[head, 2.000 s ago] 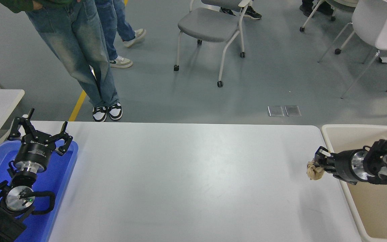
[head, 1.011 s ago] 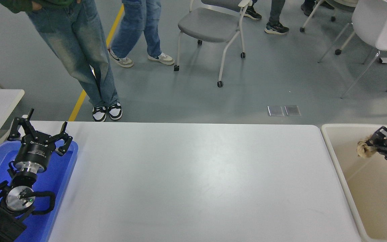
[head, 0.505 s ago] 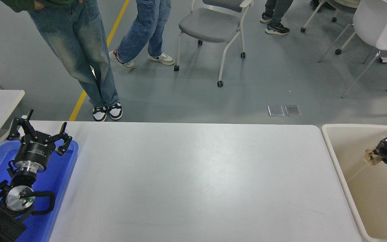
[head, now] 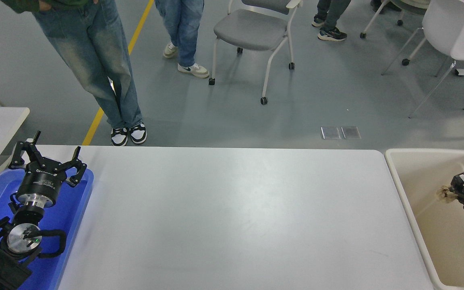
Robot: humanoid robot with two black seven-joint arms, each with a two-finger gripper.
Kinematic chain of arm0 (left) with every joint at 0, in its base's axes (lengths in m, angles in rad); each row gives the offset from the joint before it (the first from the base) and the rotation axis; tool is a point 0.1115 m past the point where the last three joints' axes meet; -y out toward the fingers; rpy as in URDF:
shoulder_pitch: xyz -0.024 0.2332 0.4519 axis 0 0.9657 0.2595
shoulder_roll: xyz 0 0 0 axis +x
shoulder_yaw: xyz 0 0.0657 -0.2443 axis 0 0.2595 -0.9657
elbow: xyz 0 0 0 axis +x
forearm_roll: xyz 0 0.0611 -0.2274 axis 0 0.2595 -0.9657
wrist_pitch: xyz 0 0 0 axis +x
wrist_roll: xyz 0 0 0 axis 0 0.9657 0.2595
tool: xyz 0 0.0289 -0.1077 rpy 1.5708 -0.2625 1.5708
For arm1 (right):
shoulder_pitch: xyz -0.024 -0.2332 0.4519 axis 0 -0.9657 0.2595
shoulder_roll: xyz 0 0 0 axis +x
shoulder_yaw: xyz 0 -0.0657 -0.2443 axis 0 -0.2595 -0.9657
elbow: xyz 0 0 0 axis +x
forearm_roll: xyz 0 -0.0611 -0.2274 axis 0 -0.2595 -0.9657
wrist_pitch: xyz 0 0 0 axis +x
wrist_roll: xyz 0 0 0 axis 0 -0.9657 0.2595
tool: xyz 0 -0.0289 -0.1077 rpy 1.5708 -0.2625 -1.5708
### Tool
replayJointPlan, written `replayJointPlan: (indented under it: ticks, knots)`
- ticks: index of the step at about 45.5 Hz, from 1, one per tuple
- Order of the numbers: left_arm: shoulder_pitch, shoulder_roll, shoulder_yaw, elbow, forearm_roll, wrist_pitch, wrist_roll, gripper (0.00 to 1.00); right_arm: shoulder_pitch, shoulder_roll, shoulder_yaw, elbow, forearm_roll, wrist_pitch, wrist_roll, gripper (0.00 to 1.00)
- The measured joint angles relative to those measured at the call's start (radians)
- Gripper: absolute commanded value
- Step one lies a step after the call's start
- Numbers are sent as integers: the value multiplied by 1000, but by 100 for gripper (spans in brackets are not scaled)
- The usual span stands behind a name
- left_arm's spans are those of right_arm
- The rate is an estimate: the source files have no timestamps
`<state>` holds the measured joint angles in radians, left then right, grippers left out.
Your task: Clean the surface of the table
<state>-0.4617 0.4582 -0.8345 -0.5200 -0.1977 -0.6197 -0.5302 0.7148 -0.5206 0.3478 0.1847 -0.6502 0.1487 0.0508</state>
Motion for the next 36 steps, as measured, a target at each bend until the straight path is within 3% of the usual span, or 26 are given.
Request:
replayJointPlan:
  ticks: [24,26,32,34,36]
  knots:
    - [0,0,0,0,0,0,0,100,-7,52,-61,-96,4,-86,23,1]
    - [0,0,0,0,0,0,0,100,-8,54,-65,-98,5,-91,23,8]
    - [0,0,0,0,0,0,0,100,-9,56,-73,-101,6,-107,24,15]
    - [0,0,0,0,0,0,0,100,-9,56,-74,-102,6,-110,24,28]
    - [0,0,0,0,0,0,0,100,-9,57,-75,-102,6,-114,24,53]
